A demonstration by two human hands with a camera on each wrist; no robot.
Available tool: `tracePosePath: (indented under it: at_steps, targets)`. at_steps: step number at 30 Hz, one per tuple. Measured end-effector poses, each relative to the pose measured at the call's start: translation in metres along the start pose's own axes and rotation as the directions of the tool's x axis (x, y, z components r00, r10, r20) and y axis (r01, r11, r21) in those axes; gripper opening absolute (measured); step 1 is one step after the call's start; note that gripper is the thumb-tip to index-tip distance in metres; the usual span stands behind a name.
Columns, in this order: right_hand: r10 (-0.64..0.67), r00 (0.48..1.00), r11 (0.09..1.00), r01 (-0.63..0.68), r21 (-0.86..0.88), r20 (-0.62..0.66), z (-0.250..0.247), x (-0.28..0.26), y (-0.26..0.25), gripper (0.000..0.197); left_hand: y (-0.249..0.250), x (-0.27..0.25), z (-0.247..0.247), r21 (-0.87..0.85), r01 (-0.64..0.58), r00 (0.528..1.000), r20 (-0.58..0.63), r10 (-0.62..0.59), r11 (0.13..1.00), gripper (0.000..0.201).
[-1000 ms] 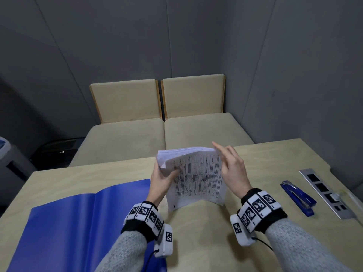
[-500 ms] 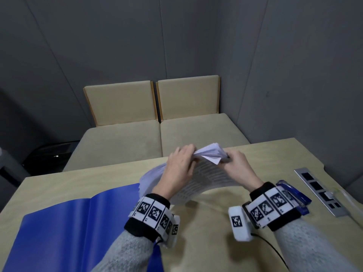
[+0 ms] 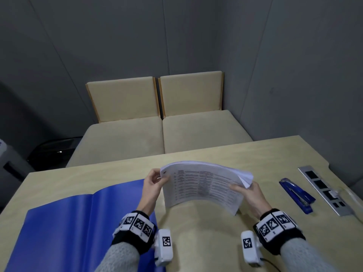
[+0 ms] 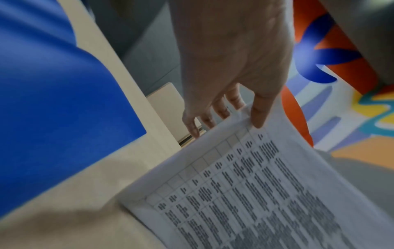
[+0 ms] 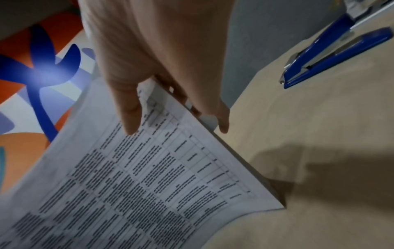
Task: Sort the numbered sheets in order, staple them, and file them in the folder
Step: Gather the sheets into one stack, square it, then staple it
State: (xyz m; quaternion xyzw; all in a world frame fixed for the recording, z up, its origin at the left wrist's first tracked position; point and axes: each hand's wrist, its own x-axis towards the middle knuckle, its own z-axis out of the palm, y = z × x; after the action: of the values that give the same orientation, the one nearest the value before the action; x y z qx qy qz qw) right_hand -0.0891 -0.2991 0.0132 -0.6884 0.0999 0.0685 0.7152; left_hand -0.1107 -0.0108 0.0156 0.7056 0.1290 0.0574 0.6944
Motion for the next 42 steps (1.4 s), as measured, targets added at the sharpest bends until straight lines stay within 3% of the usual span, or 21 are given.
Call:
tracePosePath:
  at_steps: [3, 5, 8, 10, 12, 13, 16, 21, 32, 42]
  targets:
    - [-0.123, 0.991, 0.991, 0.120, -0.056, -0.059, -0.003, -0.001, 0.001, 0.036, -0.006, 0.001, 0.008, 0.042, 0.017, 1.000, -0.016, -0.016, 0.999, 0.018]
    - [-0.272, 0.956, 0.936, 0.238, -0.259, -0.107, -0.006, -0.003, -0.004, 0.043, -0.004, 0.005, 0.012, 0.054, -0.007, 1.000, -0.015, 0.008, 0.999, 0.014]
    - [-0.484, 0.873, 0.745, 0.374, -0.552, -0.062, -0.008, -0.005, -0.006, 0.051, 0.002, 0.007, 0.020, 0.037, -0.056, 0.998, -0.033, 0.058, 0.998, 0.017]
    - [-0.603, 0.797, 0.550, 0.458, -0.698, 0.047, -0.008, -0.003, -0.002, 0.052, 0.004, 0.007, 0.026, 0.026, -0.086, 0.992, -0.094, 0.088, 0.996, 0.027]
    - [-0.667, 0.734, 0.403, 0.500, -0.766, 0.128, -0.011, 0.000, 0.003, 0.052, 0.006, 0.006, 0.034, 0.029, -0.089, 0.978, -0.186, 0.093, 0.996, 0.040]
    - [-0.682, 0.718, 0.374, 0.506, -0.778, 0.139, -0.011, 0.001, 0.004, 0.051, 0.008, 0.007, 0.038, 0.035, -0.082, 0.966, -0.242, 0.088, 0.996, 0.039]
    - [-0.716, 0.682, 0.335, 0.522, -0.784, 0.148, -0.014, 0.004, 0.006, 0.050, 0.012, 0.010, 0.046, 0.044, -0.051, 0.931, -0.360, 0.064, 0.998, 0.034]
    - [-0.750, 0.642, 0.309, 0.553, -0.774, 0.159, -0.014, 0.007, 0.003, 0.049, 0.008, 0.018, 0.044, 0.079, -0.065, 0.921, -0.380, 0.091, 0.995, 0.027]
    - [-0.724, 0.653, 0.271, 0.566, -0.779, 0.222, -0.012, 0.007, -0.002, 0.058, 0.005, 0.027, 0.041, 0.059, -0.059, 0.945, -0.318, 0.075, 0.997, 0.030]
    - [-0.720, 0.672, 0.306, 0.531, -0.790, 0.173, -0.011, 0.003, -0.001, 0.052, 0.005, 0.029, 0.040, 0.066, -0.052, 0.953, -0.295, 0.069, 0.996, 0.034]
